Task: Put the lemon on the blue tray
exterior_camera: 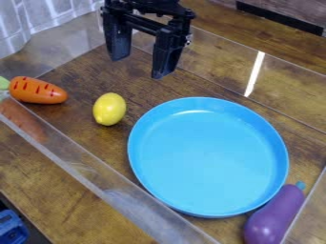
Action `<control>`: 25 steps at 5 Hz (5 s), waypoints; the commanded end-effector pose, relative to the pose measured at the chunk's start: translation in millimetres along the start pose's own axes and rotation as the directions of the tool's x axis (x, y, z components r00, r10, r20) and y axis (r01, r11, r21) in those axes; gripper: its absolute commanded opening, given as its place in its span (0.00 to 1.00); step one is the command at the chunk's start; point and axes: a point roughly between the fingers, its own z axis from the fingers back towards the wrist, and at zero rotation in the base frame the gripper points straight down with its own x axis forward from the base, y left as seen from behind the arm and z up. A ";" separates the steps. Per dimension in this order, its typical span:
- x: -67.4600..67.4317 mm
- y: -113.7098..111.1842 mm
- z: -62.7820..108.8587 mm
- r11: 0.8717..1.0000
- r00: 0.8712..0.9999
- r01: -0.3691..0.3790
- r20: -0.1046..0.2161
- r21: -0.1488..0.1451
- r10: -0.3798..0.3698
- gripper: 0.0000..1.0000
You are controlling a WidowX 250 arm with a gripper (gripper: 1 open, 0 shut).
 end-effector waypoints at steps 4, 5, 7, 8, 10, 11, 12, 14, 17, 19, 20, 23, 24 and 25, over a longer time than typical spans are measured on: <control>12.4 3.8 -30.3 0.967 0.965 0.256 -0.060 0.011 -0.254 1.00; 10.4 12.9 -35.4 0.965 0.963 0.263 -0.071 0.009 -0.262 1.00; 7.7 30.6 -41.8 0.967 0.963 0.256 -0.088 0.004 -0.255 1.00; 7.1 42.7 -44.5 0.966 0.962 0.258 -0.097 0.003 -0.257 1.00; 3.3 50.0 -48.1 0.955 0.949 0.298 -0.108 -0.007 -0.297 1.00; 1.3 53.2 -50.9 0.950 0.943 0.313 -0.112 -0.013 -0.312 1.00; 2.2 49.3 -55.4 0.951 0.945 0.309 -0.107 -0.022 -0.310 1.00; 4.4 61.9 -72.6 0.959 0.954 0.281 -0.104 -0.033 -0.283 1.00; 13.5 67.2 -104.6 0.963 0.959 0.265 -0.087 -0.051 -0.268 0.00; 23.8 60.1 -110.3 0.949 0.946 0.308 -0.083 -0.060 -0.313 0.00; 26.6 59.9 -111.2 0.939 0.936 0.338 -0.077 -0.068 -0.342 0.00; 31.6 51.4 -96.4 0.949 0.946 0.313 -0.073 -0.041 -0.315 0.00; 37.2 46.2 -83.6 0.955 0.953 0.295 -0.069 -0.023 -0.296 0.00; 40.1 39.8 -71.5 0.968 0.966 0.250 -0.068 -0.003 -0.249 0.00</control>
